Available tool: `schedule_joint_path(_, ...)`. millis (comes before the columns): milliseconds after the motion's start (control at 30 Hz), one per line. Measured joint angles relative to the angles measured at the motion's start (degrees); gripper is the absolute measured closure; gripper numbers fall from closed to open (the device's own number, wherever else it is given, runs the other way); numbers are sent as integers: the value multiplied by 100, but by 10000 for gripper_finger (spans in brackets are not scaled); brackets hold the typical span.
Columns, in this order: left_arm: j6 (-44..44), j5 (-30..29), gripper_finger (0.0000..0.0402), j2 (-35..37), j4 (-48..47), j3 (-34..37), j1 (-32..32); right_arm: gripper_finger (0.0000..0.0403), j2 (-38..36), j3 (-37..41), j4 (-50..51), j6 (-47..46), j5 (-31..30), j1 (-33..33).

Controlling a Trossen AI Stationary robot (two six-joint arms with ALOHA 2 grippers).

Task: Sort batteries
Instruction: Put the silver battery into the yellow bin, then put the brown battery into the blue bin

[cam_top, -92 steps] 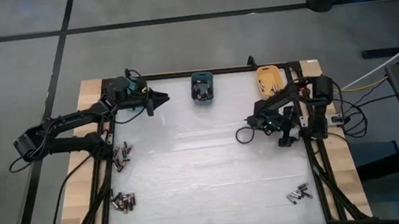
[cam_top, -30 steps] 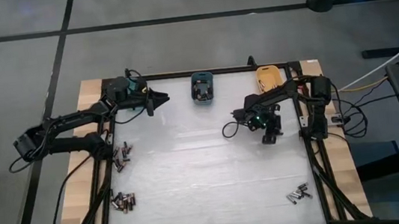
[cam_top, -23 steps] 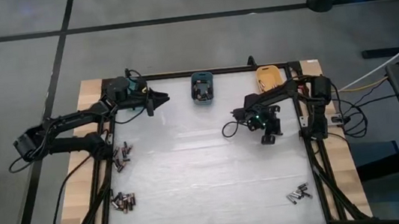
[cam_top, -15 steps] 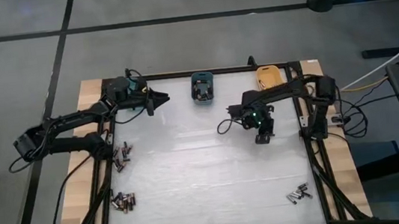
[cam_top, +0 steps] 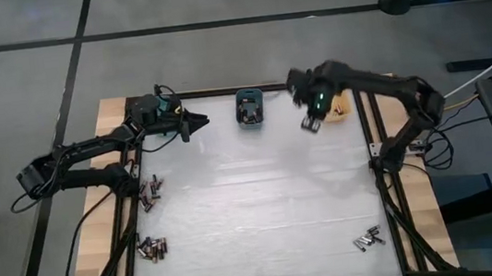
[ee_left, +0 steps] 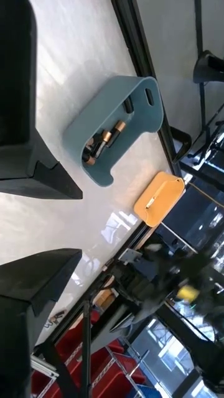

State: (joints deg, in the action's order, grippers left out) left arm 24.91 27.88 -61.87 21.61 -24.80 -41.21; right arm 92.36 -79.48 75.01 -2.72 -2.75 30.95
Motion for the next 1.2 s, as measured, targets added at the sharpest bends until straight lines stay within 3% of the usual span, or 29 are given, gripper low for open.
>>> schedule_joint_path(233,21,0,273,2,-3,2,-2,384,374,-31,-210,4,-14,1630)
schedule_joint_path(400,-3,0,273,0,-4,1,-2,383,845,-29,-472,19,68,2206)
schedule_joint_path(600,15,2,273,0,-2,0,-2,354,1210,-27,-959,11,64,2286)
schedule_joint_path(933,6,2,273,1,-2,1,-2,266,1340,-27,-889,-1,-465,2271)
schedule_joint_path(1200,-163,1,273,0,-2,2,-1,247,1172,-40,-148,-151,405,2047)
